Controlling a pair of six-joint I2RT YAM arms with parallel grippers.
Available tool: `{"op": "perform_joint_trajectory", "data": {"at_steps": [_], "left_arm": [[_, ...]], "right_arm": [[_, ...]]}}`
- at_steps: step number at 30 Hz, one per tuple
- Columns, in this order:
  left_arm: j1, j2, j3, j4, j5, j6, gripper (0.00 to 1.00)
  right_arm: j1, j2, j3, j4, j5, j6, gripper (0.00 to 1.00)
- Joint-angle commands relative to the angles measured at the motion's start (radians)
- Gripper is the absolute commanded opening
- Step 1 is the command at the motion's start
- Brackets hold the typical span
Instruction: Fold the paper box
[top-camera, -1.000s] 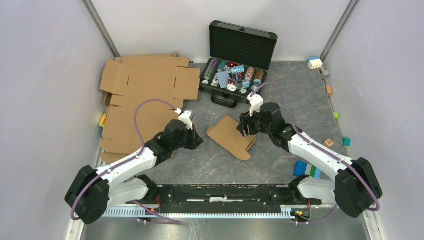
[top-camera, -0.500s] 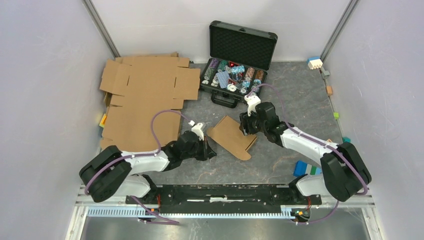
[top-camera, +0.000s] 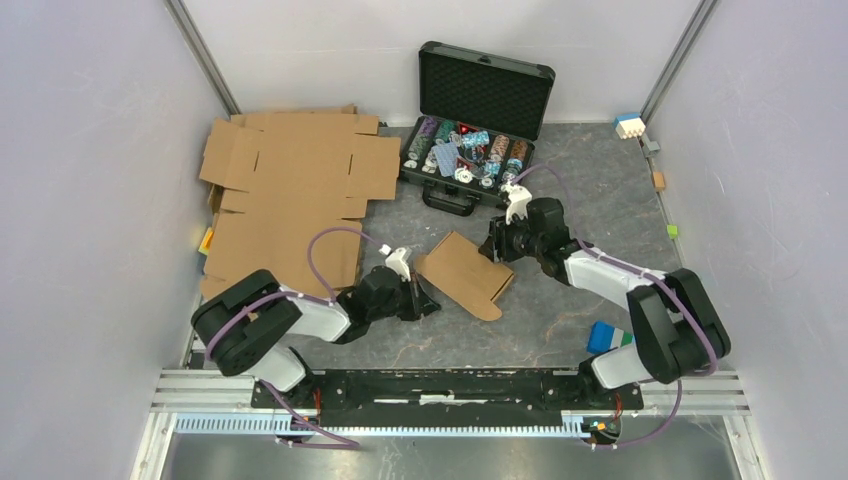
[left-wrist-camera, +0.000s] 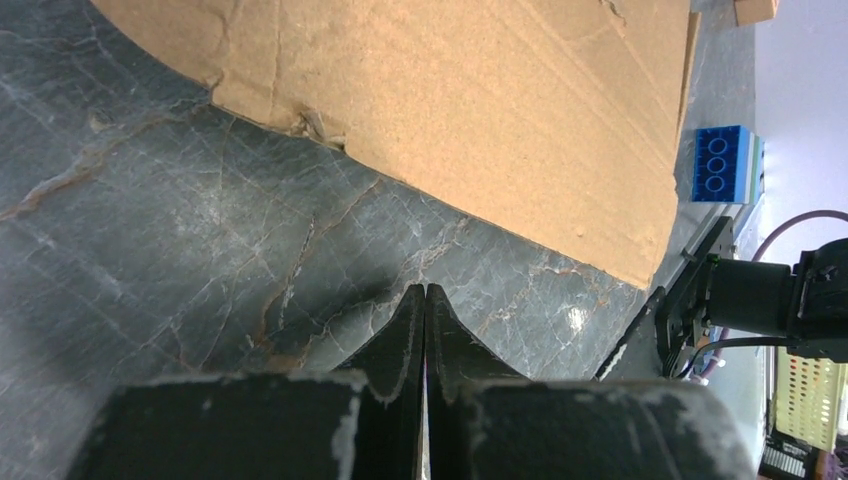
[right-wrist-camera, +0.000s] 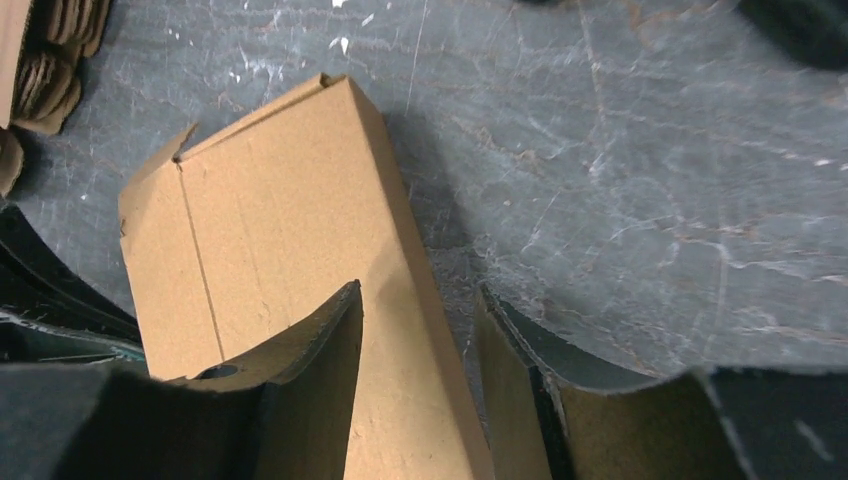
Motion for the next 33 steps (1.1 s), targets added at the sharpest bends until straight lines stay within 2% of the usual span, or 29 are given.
{"op": "perform_joint_trajectory", "data": {"at_steps": [1, 6, 18, 24, 33], "left_arm": [[-0.006, 0.076, 0.029, 0.166, -0.007, -0.029, 0.02], [-0.006, 0.125, 0.062, 0.23, -0.003, 0.003, 0.02], [0.006, 0.176, 0.17, 0.26, 0.011, 0.058, 0.02], [0.011, 0.174, 0.24, 0.164, 0.024, 0.1, 0.02], [0.011, 0.208, 0.221, 0.202, 0.025, 0.072, 0.02]], "right_arm": [[-0.013, 0.057, -0.013, 0.071, -0.106, 0.042, 0.5], [-0.024, 0.098, -0.025, 0.113, -0.154, 0.076, 0.45], [-0.041, 0.145, -0.047, 0.149, -0.205, 0.12, 0.38], [-0.046, 0.138, -0.062, 0.153, -0.203, 0.127, 0.4], [-0.048, 0.135, -0.096, 0.15, -0.209, 0.123, 0.39]]}}
